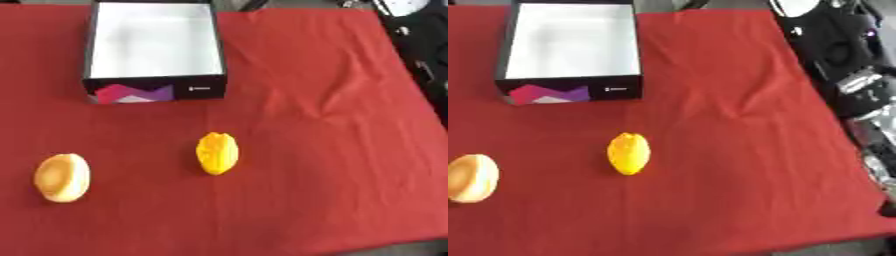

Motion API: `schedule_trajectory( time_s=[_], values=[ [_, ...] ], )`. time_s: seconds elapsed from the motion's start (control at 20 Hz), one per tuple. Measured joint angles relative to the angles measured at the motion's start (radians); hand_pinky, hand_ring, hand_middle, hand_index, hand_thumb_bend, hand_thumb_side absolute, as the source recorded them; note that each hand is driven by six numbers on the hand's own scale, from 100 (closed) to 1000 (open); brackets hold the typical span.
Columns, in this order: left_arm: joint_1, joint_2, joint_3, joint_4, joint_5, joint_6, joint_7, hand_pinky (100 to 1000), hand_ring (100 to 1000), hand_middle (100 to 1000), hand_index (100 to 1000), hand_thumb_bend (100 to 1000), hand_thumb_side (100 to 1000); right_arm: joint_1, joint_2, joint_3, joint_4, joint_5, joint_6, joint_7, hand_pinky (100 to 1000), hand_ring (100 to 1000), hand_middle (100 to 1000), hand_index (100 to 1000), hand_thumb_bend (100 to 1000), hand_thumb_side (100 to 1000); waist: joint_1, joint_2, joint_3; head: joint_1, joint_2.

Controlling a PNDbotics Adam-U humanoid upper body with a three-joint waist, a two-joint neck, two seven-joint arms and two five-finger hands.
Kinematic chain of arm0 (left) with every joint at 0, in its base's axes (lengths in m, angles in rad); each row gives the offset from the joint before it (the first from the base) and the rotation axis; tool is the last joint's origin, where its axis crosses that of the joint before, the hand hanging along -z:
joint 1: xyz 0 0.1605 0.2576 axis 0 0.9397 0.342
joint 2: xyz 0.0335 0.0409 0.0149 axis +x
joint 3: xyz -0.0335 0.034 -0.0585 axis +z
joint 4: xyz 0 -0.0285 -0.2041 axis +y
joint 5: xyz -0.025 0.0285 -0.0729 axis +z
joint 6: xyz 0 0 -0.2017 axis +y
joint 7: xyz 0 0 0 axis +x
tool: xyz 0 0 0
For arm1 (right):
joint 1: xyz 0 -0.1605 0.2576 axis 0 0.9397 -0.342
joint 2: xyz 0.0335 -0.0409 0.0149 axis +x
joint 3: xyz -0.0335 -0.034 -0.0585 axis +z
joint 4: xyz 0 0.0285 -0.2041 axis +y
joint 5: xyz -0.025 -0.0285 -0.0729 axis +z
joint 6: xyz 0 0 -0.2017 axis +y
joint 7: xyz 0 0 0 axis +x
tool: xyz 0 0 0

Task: Pick up objects on the table and place them in the box.

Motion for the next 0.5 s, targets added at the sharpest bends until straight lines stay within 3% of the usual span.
schedule_trajectory(
  time_s=[0.35,0.5],
  values=[
    [-0.037,0.045,-0.001,-0.068,0.007,-0.03,0.041,846,793,783,815,225,720,-0.058,0.109,-0.029,0.2,0.209,-0.095,-0.051,877,698,461,576,100,235,-0.005,0.003,0.084,-0.084,-0.002],
    [-0.051,0.05,-0.007,-0.074,0.008,-0.038,0.041,846,794,784,815,227,718,-0.06,0.138,-0.035,0.251,0.291,-0.132,-0.077,871,703,466,585,100,273,-0.013,0.005,0.098,-0.106,-0.005]
  ],
)
